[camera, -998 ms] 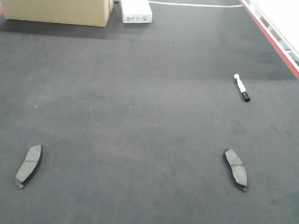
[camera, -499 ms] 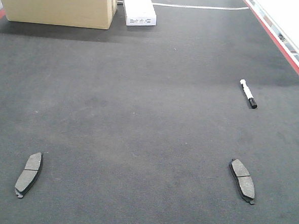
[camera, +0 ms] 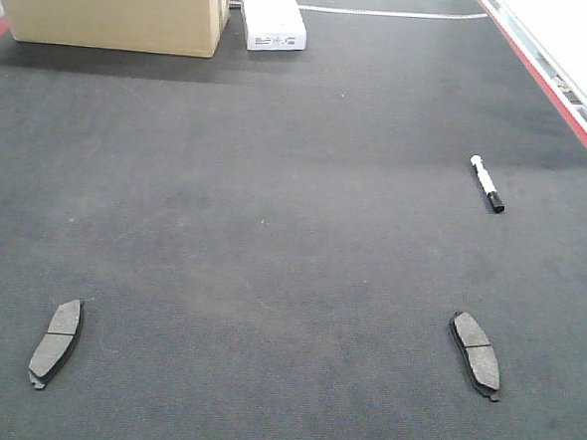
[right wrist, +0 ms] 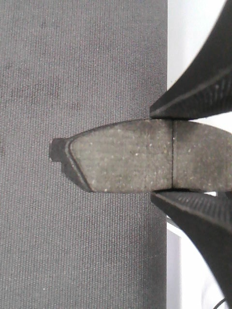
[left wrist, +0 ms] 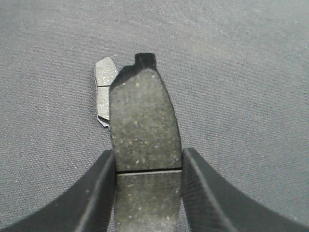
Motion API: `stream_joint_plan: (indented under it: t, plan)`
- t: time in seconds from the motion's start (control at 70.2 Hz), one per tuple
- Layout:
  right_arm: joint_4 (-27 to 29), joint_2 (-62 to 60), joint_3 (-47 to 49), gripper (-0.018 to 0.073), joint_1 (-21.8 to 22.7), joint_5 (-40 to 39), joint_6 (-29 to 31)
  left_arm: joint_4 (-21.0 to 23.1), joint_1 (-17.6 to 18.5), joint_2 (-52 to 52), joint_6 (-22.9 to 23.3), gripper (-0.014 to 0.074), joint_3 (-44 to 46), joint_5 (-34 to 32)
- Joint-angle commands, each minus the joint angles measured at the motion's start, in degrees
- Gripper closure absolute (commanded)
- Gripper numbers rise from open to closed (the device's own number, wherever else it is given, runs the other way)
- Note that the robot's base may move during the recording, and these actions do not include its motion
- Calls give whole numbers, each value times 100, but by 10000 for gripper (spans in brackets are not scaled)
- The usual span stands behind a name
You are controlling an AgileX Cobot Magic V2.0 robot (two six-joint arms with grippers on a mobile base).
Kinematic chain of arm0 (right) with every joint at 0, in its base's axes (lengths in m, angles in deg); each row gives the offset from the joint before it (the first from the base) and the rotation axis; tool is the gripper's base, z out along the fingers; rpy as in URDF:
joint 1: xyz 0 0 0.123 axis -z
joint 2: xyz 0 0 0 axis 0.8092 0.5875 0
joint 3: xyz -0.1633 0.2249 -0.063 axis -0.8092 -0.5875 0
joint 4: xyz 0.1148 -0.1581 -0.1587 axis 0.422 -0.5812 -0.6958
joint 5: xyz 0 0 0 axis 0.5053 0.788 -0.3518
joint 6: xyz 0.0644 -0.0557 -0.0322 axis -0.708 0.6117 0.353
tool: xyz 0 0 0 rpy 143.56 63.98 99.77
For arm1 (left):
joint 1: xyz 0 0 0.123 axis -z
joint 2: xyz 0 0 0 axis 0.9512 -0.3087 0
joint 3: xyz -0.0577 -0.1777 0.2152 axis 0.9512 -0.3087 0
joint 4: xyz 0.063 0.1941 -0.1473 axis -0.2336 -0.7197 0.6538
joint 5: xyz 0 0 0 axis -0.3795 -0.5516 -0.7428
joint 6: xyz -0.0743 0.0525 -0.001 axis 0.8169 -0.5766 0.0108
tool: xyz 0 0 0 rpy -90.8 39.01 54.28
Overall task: Move and align brake pads A on conveyor
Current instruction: 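Stop the base at the conveyor facing the two placed brake pads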
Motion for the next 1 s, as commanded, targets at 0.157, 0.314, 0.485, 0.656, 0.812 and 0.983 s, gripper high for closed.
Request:
stream_joint_plan:
  t: [0.157, 0.314, 0.485, 0.656, 0.812, 0.983]
  plan:
    - [-138, 6, 164, 541, 38, 153, 40, -43, 16, -12, 4, 603, 178, -403]
    - [-138, 6, 164, 541, 38, 153, 40, -43, 16, -12, 4, 603, 178, -403]
    - [-138, 6, 164, 541, 38, 153, 40, -43, 16, -12, 4, 603, 178, -408]
    - [-138, 6, 164, 541, 38, 153, 40, -43, 16, -12, 4, 603, 178, -408]
    - [-138, 6, 164, 541, 38, 153, 40, 31, 16, -12, 85, 603, 178, -479]
    - [-138, 6, 164, 541, 38, 153, 40, 176, 16, -162, 80, 602, 205, -765]
